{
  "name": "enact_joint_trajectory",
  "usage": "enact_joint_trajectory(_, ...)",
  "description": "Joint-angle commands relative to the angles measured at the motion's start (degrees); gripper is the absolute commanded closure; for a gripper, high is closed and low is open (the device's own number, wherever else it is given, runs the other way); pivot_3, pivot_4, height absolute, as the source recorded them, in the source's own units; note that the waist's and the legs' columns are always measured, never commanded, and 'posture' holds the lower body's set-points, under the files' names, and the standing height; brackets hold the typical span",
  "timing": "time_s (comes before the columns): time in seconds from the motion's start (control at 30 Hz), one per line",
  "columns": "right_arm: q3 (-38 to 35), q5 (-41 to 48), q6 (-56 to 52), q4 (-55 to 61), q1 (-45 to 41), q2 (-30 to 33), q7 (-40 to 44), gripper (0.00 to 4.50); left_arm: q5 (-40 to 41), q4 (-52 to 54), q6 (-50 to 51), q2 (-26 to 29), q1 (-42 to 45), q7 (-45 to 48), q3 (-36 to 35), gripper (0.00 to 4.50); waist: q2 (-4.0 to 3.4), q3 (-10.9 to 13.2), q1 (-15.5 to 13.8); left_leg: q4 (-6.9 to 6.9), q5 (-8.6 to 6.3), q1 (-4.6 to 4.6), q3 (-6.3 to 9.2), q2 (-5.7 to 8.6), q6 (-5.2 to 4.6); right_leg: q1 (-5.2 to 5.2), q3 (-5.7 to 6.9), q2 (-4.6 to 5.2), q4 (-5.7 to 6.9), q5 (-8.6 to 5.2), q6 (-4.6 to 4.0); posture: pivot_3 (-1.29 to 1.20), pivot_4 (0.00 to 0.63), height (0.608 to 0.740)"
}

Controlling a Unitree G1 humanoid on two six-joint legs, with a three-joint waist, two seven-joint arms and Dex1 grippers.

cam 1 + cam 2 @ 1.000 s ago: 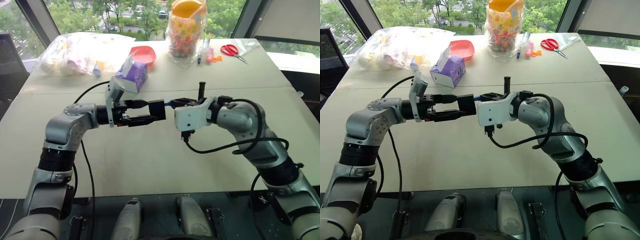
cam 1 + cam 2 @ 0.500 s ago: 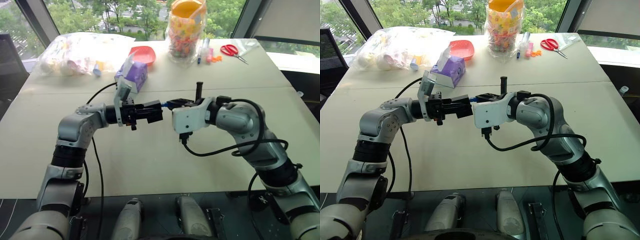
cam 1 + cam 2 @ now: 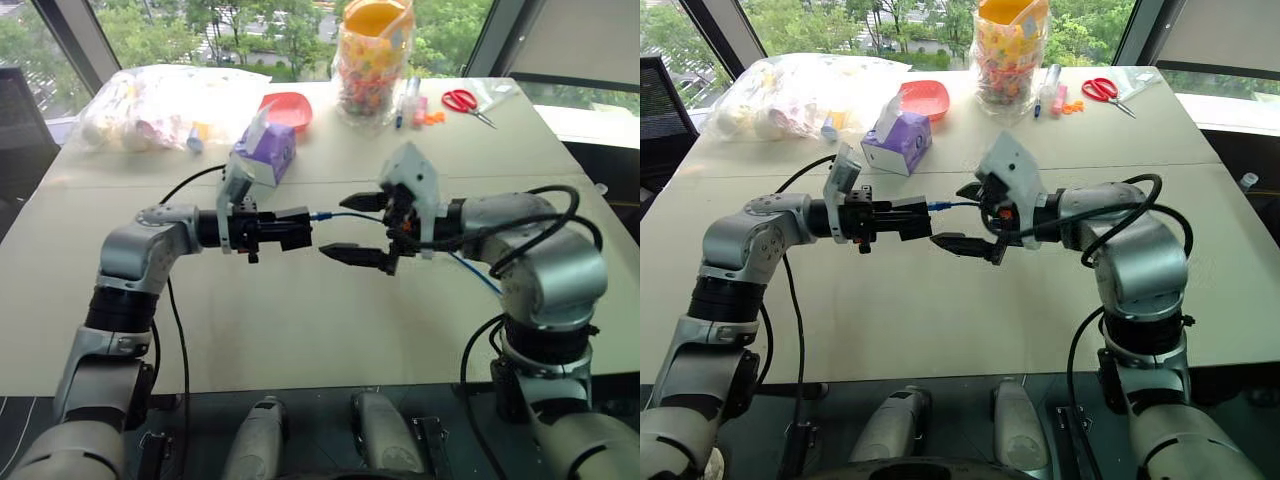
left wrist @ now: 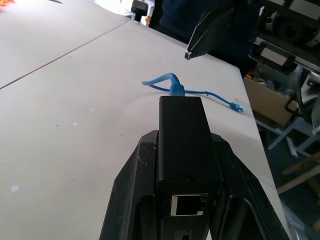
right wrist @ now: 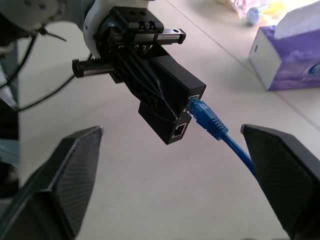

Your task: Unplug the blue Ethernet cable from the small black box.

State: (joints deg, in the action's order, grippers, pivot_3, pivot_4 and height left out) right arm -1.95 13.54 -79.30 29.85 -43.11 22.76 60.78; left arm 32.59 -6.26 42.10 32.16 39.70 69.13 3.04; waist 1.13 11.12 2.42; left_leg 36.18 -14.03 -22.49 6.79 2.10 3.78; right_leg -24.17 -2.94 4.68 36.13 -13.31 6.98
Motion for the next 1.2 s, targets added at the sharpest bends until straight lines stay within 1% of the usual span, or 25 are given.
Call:
enact_joint_trajectory(0.03, -5.0, 6.1, -7.7, -2.2, -2.8, -1.9, -2.3, 0.03, 2.2, 3.7, 1.4, 2.0, 0.7, 3.5, 0.0, 3.97, 0.0, 0.0, 0.0, -0.01, 0.0, 0.0, 0.0, 0.0, 0.0, -0.01, 0.0, 0.0, 0.0, 0.0, 0.0, 0.0, 0.15, 0.74)
enact_joint_trajectory(0.17, -5.9, 10.0, -9.7, -5.5, -4.3, -2.2, -5.0, 0.03, 3.2, 4.8, 2.5, 3.3, 0.6, 5.6, 0.2, 3.97, 0.0, 0.0, 0.1, -0.03, 0.0, 0.0, -0.01, 0.0, 0.0, -0.03, 0.0, 0.0, 0.0, 0.0, 0.0, 0.0, 0.15, 0.74)
enact_joint_trajectory(0.47, -3.3, 16.3, -6.8, -8.8, -5.6, -1.3, -9.1, 0.03, 3.0, 4.6, 2.7, 3.7, 1.3, 7.4, 0.8, 3.97, 0.0, 0.0, 0.1, -0.03, 0.0, 0.0, -0.02, 0.0, 0.0, -0.04, 0.0, 0.0, 0.0, 0.0, 0.01, 0.0, 0.15, 0.74)
enact_joint_trajectory(0.5, -3.1, 16.9, -6.6, -8.9, -5.6, -1.0, -9.5, 0.53, 2.9, 4.6, 2.7, 3.7, 1.3, 7.5, 0.8, 3.97, 0.0, 0.0, 0.1, -0.03, 0.0, 0.0, -0.02, 0.0, 0.0, -0.04, 0.0, 0.0, 0.0, 0.0, 0.01, 0.0, 0.15, 0.74)
enact_joint_trajectory(0.57, -2.6, 18.2, -6.3, -9.0, -5.7, -0.5, -10.0, 1.35, 3.0, 4.7, 2.7, 3.5, 1.3, 7.7, 0.8, 3.97, 0.0, 0.0, 0.1, -0.03, 0.0, 0.0, -0.02, 0.0, 0.0, -0.03, 0.0, 0.0, 0.0, 0.0, 0.01, 0.0, 0.15, 0.74)
enact_joint_trajectory(0.63, -2.0, 19.2, -5.9, -9.0, -5.7, -0.1, -10.6, 2.52, 3.2, 4.8, 2.8, 3.4, 1.3, 7.7, 0.8, 3.97, 0.0, 0.0, 0.1, -0.03, 0.0, 0.0, -0.02, 0.0, 0.0, -0.04, -0.01, 0.0, 0.0, 0.0, 0.01, 0.0, 0.15, 0.74)
enact_joint_trajectory(0.7, -1.3, 20.1, -5.7, -9.1, -5.9, 0.3, -11.2, 3.5, 3.1, 4.9, 2.8, 3.4, 1.3, 7.9, 0.9, 3.97, 0.0, 0.0, 0.1, -0.03, 0.0, -0.01, -0.02, 0.0, 0.0, -0.04, 0.0, 0.0, 0.0, 0.0, 0.01, 0.0, 0.15, 0.74)
enact_joint_trajectory(1.13, 3.1, 24.1, -2.1, -9.3, -6.0, 4.3, -12.5, 3.5, 3.0, 5.4, 2.6, 3.5, 1.1, 7.9, 1.1, 3.97, 0.0, 0.0, 0.1, -0.03, 0.0, -0.01, -0.02, -0.01, 0.0, -0.04, 0.0, 0.0, -0.01, 0.0, 0.01, 0.0, 0.15, 0.74)
enact_joint_trajectory(1.17, 3.5, 24.3, -1.7, -9.1, -5.8, 4.7, -12.4, 2.96, 3.0, 5.4, 2.5, 3.6, 1.0, 7.9, 1.2, 3.97, 0.0, 0.0, 0.1, -0.03, 0.0, -0.02, -0.02, -0.01, 0.0, -0.04, 0.0, 0.0, -0.01, 0.0, 0.01, 0.0, 0.15, 0.74)
enact_joint_trajectory(1.2, 3.8, 24.5, -1.3, -9.1, -5.8, 5.0, -12.4, 2.64, 3.0, 5.5, 2.5, 3.6, 1.0, 7.9, 1.2, 3.97, 0.0, 0.0, 0.1, -0.03, 0.0, -0.01, -0.02, -0.01, 0.0, -0.04, 0.0, 0.0, -0.01, 0.0, 0.01, 0.0, 0.15, 0.74)
